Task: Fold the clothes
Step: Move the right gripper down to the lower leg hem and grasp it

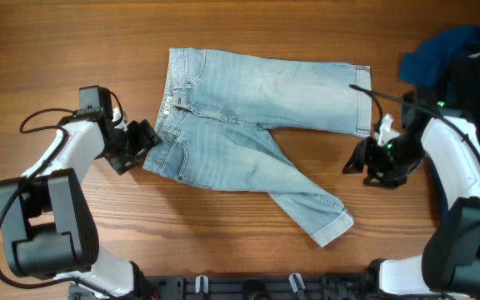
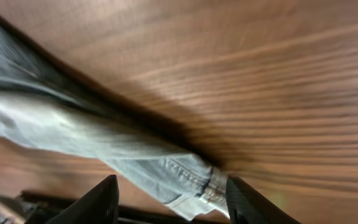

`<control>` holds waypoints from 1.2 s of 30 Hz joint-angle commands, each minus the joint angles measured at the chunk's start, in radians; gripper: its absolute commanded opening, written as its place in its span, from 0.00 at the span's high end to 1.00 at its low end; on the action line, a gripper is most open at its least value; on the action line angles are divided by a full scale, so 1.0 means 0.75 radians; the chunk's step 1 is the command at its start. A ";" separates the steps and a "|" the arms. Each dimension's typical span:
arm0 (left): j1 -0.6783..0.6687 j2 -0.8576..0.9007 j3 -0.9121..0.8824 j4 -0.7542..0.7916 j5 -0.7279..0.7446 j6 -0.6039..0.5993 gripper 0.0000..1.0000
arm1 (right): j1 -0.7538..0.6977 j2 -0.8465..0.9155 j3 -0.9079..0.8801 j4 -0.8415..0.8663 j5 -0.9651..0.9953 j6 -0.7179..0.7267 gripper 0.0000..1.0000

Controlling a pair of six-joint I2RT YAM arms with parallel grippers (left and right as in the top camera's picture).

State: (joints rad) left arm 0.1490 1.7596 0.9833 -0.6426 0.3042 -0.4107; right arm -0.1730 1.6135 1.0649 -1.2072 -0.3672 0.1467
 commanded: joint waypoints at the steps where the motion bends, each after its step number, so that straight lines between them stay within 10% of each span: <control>1: 0.006 -0.007 -0.011 0.009 0.013 -0.022 0.15 | 0.009 -0.022 -0.057 0.001 -0.092 0.113 0.45; 36: -0.066 -0.007 -0.011 -0.001 0.138 -0.021 0.11 | -0.145 -0.022 -0.321 -0.127 0.198 0.781 0.43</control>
State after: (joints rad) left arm 0.1219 1.7596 0.9825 -0.6464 0.3904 -0.4110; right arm -0.2787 1.6127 0.8276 -1.3037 -0.2775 0.6701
